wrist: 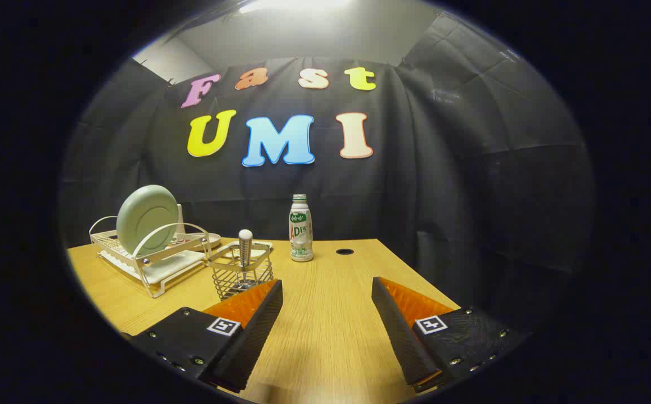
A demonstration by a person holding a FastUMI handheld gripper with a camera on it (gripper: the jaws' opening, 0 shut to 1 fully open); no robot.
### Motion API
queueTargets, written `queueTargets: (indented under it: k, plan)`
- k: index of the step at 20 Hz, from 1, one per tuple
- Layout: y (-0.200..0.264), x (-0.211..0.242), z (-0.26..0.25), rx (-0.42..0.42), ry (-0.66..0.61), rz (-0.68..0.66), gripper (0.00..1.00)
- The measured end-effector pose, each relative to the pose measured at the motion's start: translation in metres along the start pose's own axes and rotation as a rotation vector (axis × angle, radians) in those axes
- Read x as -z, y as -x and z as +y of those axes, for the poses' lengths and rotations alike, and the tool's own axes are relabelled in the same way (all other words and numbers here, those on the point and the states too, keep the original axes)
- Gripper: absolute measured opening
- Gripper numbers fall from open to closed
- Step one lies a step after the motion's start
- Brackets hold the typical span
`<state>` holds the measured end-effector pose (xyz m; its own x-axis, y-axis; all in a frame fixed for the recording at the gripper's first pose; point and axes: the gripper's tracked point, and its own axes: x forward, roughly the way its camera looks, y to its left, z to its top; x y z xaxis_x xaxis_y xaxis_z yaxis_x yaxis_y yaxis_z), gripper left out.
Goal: Take the plate from the dish rack, then take the spoon from the basket and place it into the plate.
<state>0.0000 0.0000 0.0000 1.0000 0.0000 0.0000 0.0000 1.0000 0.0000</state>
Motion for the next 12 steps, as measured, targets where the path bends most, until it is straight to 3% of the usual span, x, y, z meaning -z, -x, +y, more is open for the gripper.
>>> queueTargets:
  k: [7,12]
  plan:
    - [-0.069,0.0,-0.015,0.041,-0.055,0.011,0.98]
    - [-0.074,-0.038,-0.039,0.114,-0.009,-0.016,0.98]
